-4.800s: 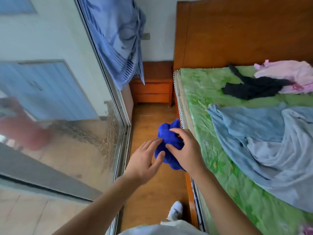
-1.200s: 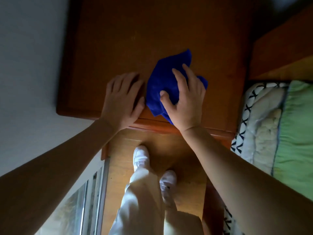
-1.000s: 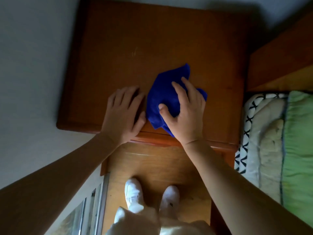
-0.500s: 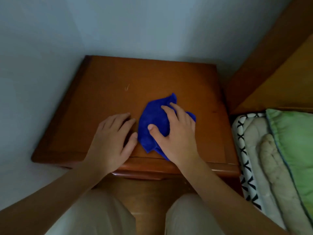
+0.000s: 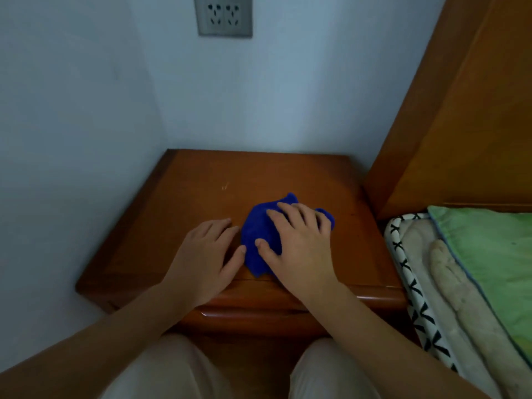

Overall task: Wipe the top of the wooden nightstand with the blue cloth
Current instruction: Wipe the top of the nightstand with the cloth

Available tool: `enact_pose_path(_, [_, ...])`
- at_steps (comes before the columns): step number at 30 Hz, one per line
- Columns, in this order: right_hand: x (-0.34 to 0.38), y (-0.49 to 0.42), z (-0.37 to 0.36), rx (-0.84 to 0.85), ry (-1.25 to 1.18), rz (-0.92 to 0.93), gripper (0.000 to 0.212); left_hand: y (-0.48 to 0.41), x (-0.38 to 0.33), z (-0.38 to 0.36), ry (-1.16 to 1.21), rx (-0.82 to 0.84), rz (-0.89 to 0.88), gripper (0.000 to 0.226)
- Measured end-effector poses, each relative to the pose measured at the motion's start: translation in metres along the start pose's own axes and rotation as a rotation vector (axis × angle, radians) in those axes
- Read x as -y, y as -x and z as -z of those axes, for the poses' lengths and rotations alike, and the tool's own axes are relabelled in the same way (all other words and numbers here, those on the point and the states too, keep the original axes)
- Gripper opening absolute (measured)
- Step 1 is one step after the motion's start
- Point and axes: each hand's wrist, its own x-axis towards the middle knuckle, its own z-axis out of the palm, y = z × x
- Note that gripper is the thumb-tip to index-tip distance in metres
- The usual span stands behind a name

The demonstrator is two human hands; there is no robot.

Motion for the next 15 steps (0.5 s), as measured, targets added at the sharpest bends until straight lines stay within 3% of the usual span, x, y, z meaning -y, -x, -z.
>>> enact_pose_path(3, [0.009, -0.005, -0.003, -0.003, -0.049, 0.076, 0.045, 0.000, 0.001, 0.002, 0.011, 0.000, -0.004, 0.059])
enact_pose_path(6, [0.006, -0.011, -0.014, 0.069, -0.116, 0.058, 0.056, -0.004, 0.008, 0.000, 0.057, -0.012, -0.006, 0.058])
enact_pose_path(11, [-0.023, -0.023, -0.021, 0.121, -0.170, -0.063, 0.072, -0.019, 0.037, 0.014, -0.071, 0.065, -0.107, 0.057])
enact_pose_path(15, [-0.043, -0.053, -0.027, 0.180, -0.185, -0.208, 0.083, -0.038, 0.053, 0.019, -0.096, 0.080, -0.027, 0.066])
